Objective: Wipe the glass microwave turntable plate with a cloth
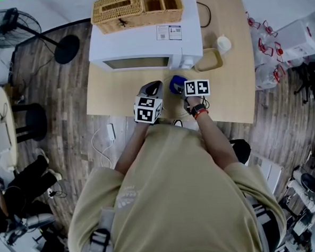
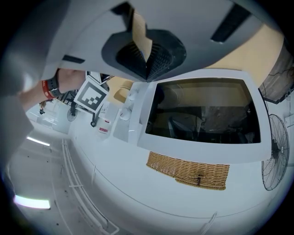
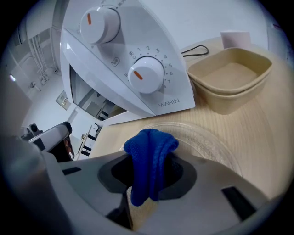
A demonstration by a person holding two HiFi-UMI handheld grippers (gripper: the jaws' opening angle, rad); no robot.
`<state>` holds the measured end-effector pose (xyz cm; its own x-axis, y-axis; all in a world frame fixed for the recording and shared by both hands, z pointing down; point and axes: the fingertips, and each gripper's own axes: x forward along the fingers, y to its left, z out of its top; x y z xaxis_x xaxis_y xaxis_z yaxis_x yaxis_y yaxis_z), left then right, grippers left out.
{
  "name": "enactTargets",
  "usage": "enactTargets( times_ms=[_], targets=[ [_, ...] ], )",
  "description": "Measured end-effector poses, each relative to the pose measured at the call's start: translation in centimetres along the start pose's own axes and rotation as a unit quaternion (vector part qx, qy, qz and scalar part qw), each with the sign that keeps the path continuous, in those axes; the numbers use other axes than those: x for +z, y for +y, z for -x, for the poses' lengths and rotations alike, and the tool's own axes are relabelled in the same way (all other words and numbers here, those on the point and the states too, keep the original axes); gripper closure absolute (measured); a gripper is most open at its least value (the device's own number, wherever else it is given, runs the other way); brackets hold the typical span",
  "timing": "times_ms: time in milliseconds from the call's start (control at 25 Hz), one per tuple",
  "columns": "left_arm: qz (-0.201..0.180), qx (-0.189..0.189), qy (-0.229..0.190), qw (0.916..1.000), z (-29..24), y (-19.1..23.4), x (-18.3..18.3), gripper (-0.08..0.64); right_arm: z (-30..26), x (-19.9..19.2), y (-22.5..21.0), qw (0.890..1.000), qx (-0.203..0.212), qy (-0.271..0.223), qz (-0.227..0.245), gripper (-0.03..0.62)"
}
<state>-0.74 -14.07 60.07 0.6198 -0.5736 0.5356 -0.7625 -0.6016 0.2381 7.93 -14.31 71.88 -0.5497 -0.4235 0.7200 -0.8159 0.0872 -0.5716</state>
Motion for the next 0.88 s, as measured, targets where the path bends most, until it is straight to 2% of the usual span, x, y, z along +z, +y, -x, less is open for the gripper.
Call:
enactTargets(
  times_ms=[440, 880],
  targets=[
    [-0.013, -0.005, 0.008, 0.9999, 0.0, -1.0, -0.2, 0.543, 1.2, 0.2, -1.4, 1.0, -0.003, -0.012, -0.013, 0.465],
    [-0.016, -0.026, 0.017, 0.9994, -0.2, -2.8, -0.7, 0.543, 2.7, 0.0, -2.9, 0.999, -0.015, -0.028, -0.027, 0.465]
  ],
)
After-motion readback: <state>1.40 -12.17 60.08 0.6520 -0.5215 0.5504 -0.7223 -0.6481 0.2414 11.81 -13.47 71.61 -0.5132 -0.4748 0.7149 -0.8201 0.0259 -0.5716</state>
